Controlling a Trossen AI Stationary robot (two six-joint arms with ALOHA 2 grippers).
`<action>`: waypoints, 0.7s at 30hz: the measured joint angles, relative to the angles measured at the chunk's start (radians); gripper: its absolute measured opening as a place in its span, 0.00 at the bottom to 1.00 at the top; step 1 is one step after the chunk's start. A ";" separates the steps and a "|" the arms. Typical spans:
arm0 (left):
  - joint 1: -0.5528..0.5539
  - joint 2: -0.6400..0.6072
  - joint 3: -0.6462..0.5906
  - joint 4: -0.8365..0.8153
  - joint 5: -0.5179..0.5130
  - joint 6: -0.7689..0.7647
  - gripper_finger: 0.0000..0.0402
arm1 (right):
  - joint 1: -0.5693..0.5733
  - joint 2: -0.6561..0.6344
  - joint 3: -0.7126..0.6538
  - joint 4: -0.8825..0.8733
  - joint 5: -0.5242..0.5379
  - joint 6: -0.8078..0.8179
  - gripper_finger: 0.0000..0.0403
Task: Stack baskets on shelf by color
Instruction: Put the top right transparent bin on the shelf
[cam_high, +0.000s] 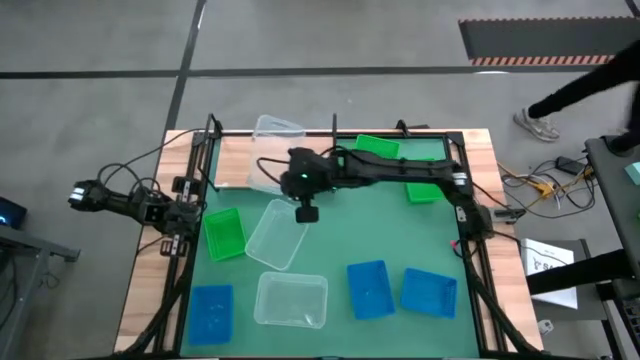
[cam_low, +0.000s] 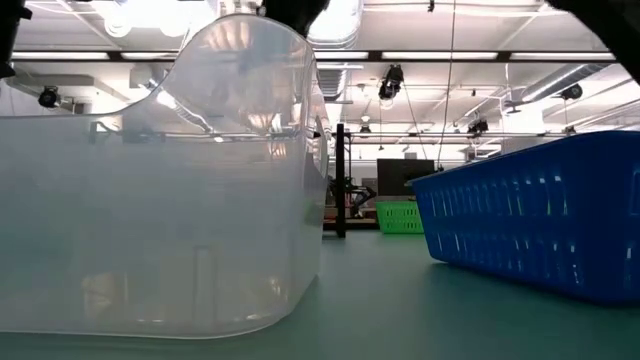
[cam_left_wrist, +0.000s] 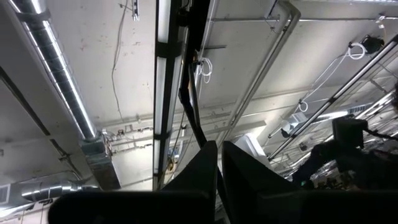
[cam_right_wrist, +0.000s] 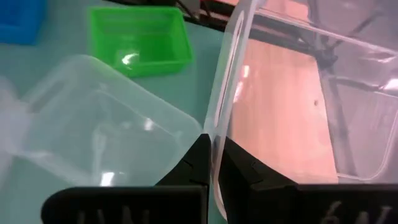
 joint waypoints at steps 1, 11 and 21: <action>0.000 0.000 0.000 0.000 0.000 0.000 0.02 | -0.011 0.021 0.000 0.014 0.000 -0.010 0.02; 0.000 -0.001 0.000 0.002 0.001 0.000 0.02 | -0.077 0.169 0.013 0.066 -0.027 -0.077 0.02; 0.000 -0.001 0.000 0.001 0.001 0.000 0.02 | -0.082 0.173 0.013 0.086 -0.025 -0.109 0.06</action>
